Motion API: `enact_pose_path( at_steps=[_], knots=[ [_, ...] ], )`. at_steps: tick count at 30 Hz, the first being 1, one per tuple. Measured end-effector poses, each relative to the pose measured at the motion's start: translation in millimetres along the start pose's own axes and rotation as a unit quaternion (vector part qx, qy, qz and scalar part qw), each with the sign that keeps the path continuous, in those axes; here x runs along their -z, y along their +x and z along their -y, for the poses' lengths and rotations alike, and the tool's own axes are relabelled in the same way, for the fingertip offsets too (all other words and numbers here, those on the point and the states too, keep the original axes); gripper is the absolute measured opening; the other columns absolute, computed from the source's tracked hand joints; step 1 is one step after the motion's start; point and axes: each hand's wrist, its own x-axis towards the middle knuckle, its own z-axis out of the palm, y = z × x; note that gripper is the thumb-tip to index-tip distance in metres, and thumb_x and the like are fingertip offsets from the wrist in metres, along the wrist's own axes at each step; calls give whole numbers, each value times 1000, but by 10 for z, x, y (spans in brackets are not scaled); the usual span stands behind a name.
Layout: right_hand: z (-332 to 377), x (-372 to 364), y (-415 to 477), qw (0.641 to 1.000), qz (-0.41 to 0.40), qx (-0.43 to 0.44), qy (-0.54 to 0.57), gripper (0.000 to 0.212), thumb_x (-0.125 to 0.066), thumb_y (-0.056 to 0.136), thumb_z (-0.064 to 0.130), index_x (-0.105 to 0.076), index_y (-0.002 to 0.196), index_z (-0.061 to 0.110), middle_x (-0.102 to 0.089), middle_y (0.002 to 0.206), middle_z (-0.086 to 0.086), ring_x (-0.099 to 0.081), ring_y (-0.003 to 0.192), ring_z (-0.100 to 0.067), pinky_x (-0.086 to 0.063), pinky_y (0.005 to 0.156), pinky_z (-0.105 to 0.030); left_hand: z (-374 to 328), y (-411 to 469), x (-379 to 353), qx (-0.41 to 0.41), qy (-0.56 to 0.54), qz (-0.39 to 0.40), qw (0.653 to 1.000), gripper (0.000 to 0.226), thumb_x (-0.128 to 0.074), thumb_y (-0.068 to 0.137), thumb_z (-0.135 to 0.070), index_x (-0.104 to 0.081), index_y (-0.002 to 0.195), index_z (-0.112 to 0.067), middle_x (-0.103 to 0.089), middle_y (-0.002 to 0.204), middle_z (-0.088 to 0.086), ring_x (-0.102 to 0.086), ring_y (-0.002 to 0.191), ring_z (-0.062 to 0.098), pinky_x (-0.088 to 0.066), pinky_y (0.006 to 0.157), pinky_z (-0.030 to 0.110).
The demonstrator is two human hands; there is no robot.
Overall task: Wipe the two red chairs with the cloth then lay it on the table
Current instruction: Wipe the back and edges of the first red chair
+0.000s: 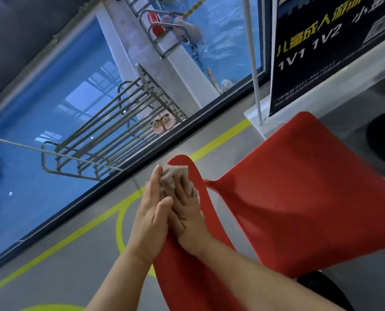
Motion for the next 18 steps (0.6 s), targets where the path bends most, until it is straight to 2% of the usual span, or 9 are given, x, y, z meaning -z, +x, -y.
enact_pose_path(
  at_steps=[2, 6, 8, 9, 13, 16, 17, 18],
  knots=[
    [-106, -2, 213, 999, -28, -22, 6, 55, -19, 90, 47, -2, 140, 33, 3, 157, 4, 19, 144, -13, 12, 118, -41, 23, -11, -6, -11, 14, 0, 1000, 66, -31, 69, -52, -13, 132, -44, -19, 151, -15, -12, 141, 2, -13, 119, 36],
    [-162, 20, 649, 990, -81, -109, 44, 51, -27, 102, 26, 1, 144, 28, 5, 157, 6, 14, 145, -15, 5, 118, -49, 111, -17, -5, -33, 8, 1, 999, 66, -30, 70, -51, -15, 134, -44, -19, 151, -19, -10, 140, -3, -11, 119, 36],
    [-123, 45, 697, 984, -91, -139, 58, 51, -28, 102, 26, -3, 148, 26, 4, 159, 4, 12, 145, -16, 4, 119, -48, 124, -3, -13, -33, -44, 1, 998, 67, -34, 69, -49, -21, 134, -43, -22, 149, -19, -14, 139, -4, -12, 119, 35],
    [-104, 51, 646, 985, -85, -139, 65, 51, -29, 102, 26, -6, 148, 26, 2, 159, 4, 12, 145, -14, 4, 119, -47, 127, 3, -17, -34, -82, 2, 996, 66, -37, 68, -48, -24, 132, -42, -25, 149, -17, -18, 138, -3, -14, 118, 34],
    [-40, 3, 208, 996, -33, -48, 65, 50, -37, 101, 21, -13, 145, 28, -2, 158, 4, 12, 145, -11, 8, 119, -47, 150, 24, -6, -44, -224, 11, 974, 60, -45, 67, -39, -36, 126, -38, -31, 149, -4, -28, 136, 4, -22, 114, 30],
    [49, -5, -113, 995, 8, -49, 89, 52, -40, 100, 20, -16, 146, 24, -2, 159, 1, 13, 146, -16, 6, 118, -51, 178, -12, 18, -47, -223, 25, 973, 64, -44, 71, -32, -33, 134, -30, -36, 146, -5, -38, 128, -3, -36, 100, 14],
    [79, 6, -196, 995, 24, -42, 86, 53, -40, 100, 19, -14, 145, 25, 0, 159, 3, 15, 145, -16, 8, 118, -51, 190, -32, 25, -48, -212, 30, 976, 67, -43, 72, -31, -32, 138, -25, -39, 143, -6, -42, 126, -3, -40, 97, 13],
    [116, 23, -295, 996, 41, -31, 79, 54, -40, 100, 17, -11, 144, 27, 2, 157, 5, 17, 145, -16, 9, 118, -51, 208, -75, 35, -48, -196, 31, 979, 69, -42, 72, -30, -32, 139, -22, -41, 142, -4, -42, 127, 1, -40, 100, 19]
  ],
)
